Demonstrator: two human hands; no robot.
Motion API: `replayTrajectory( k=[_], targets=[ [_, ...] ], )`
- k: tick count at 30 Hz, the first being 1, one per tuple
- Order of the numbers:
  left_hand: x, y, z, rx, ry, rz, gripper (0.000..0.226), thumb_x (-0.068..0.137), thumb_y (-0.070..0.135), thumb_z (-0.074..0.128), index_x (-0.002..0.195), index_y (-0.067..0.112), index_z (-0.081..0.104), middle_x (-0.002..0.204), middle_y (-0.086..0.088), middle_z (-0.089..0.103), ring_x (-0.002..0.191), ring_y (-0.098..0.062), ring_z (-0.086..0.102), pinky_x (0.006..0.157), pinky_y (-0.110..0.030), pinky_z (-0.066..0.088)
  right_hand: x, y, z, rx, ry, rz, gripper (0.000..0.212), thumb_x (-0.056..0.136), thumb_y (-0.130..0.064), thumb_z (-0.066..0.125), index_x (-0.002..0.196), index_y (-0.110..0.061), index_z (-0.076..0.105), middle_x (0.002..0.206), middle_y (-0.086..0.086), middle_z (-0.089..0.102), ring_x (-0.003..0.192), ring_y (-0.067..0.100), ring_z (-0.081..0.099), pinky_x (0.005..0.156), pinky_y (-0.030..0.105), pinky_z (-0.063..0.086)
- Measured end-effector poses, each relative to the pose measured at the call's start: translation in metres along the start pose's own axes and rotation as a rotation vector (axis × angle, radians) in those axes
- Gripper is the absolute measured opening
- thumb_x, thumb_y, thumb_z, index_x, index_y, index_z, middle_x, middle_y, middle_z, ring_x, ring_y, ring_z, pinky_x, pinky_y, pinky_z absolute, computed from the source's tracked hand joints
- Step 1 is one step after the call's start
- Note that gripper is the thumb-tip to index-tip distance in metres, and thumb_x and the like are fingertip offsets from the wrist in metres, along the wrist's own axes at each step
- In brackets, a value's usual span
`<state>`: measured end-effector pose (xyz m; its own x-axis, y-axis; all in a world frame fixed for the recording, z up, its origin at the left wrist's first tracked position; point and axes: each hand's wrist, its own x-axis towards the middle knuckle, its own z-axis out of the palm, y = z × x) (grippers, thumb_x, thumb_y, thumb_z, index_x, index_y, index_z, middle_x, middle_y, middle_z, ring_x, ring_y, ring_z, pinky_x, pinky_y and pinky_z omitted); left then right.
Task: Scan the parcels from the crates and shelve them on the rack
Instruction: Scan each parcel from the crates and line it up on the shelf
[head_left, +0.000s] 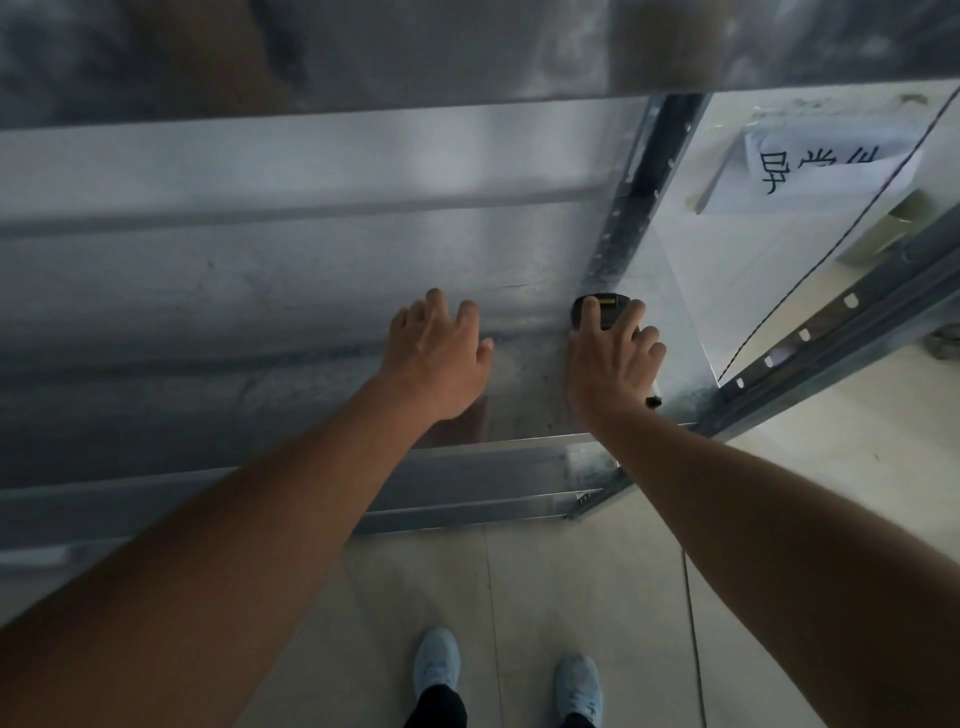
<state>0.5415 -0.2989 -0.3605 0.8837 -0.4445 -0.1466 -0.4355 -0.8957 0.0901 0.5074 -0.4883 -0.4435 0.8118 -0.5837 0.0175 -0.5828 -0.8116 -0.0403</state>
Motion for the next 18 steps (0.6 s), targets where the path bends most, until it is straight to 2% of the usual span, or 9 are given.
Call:
replayTrajectory(
  k=[11, 18],
  targets=[
    [-0.006, 0.002, -0.002, 0.005, 0.004, 0.000, 0.047, 0.109, 0.044, 0.044, 0.139, 0.009, 0.052, 0.144, -0.025, 0.045, 0.130, -0.044, 0.052, 0.112, -0.052, 0.038, -0.004, 0.000, 0.002, 0.002, 0.002, -0.003, 0.053, 0.104, -0.034, 0.060, 0.149, -0.030, 0.034, 0.147, 0.023, 0.033, 0.117, 0.045, 0.050, 0.100, 0.053, 0.041],
    [-0.015, -0.002, 0.001, 0.026, -0.010, -0.008, 0.050, 0.110, 0.045, 0.042, 0.145, 0.010, 0.049, 0.148, -0.024, 0.043, 0.134, -0.042, 0.051, 0.114, -0.052, 0.037, -0.005, 0.000, 0.003, 0.012, 0.003, 0.006, 0.047, 0.107, -0.041, 0.052, 0.150, -0.032, 0.033, 0.147, 0.022, 0.033, 0.119, 0.045, 0.047, 0.101, 0.054, 0.039]
  ],
)
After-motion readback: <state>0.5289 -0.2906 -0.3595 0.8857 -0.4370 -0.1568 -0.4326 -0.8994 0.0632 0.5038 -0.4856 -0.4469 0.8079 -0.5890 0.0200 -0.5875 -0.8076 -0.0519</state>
